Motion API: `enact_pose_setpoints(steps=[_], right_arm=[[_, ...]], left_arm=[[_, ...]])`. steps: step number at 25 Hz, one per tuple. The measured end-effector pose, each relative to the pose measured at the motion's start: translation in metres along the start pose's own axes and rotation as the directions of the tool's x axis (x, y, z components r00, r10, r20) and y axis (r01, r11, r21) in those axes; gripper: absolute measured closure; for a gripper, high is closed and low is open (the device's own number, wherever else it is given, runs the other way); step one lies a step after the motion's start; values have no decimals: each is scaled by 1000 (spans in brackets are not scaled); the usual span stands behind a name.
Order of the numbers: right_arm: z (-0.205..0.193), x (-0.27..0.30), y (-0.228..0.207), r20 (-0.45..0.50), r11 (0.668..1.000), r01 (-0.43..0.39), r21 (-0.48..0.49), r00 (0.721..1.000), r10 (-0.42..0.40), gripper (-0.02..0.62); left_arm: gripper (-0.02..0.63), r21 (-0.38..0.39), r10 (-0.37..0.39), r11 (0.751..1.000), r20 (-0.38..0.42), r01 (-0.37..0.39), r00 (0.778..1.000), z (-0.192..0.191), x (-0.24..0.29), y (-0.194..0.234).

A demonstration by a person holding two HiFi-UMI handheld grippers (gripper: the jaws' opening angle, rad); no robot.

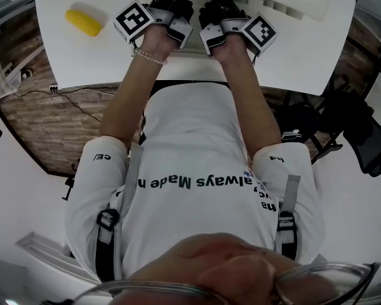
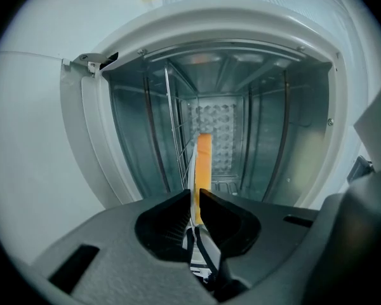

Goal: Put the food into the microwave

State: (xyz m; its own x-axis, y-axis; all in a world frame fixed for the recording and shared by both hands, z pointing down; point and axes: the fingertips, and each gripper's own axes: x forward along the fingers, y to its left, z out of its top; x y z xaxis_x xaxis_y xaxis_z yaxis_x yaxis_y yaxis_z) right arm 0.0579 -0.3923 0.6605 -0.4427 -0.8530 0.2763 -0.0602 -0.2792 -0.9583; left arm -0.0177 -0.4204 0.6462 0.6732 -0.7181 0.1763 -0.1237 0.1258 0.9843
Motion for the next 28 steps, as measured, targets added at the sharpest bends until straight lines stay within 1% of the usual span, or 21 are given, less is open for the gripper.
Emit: enact_pose_setpoints(steps=[2,5,10,13,16,19,22,25,26,28], right_arm=[[1,5,2,2,1000,-11,15,1000,11,572],[6,10,3,15,999,-18,32,1000,18,572],[12,14,2,30,1000,-16,22,999,15,574],[15,16,1,41,999,-30,16,999,29,572],[14,14,0,31,1000,-10,-11,999,10,572],[18,6,0,26,998,10,-68,1000,-8,572],[21,-6,10,16,988,4,-153,1000,-2,572],[18,-26,33,-7,962,-13,-274,1000,12,572],[17,-33,42,-17,948,-23,-318,1000,18,572],[15,-46,60,-37,915,-45,-401,999,33,572]], left_arm=[[581,6,5,1000,-4,-5,1000,2,0,1],[568,-6,4,1000,-6,-4,1000,-1,-1,1],[560,-19,18,1000,-11,-19,1000,-5,-4,6],[560,-21,18,1000,-12,-19,1000,-5,-4,8],[560,-19,28,999,-17,-28,999,-5,-4,8],[560,5,34,999,-18,-34,999,-4,-4,9],[568,30,12,999,-25,-11,1000,-8,-10,-4],[582,112,-3,994,-48,8,999,-16,-28,-29],[585,143,-12,990,-58,20,998,-20,-33,-39],[588,227,-11,973,-79,29,997,-26,-44,-55]])
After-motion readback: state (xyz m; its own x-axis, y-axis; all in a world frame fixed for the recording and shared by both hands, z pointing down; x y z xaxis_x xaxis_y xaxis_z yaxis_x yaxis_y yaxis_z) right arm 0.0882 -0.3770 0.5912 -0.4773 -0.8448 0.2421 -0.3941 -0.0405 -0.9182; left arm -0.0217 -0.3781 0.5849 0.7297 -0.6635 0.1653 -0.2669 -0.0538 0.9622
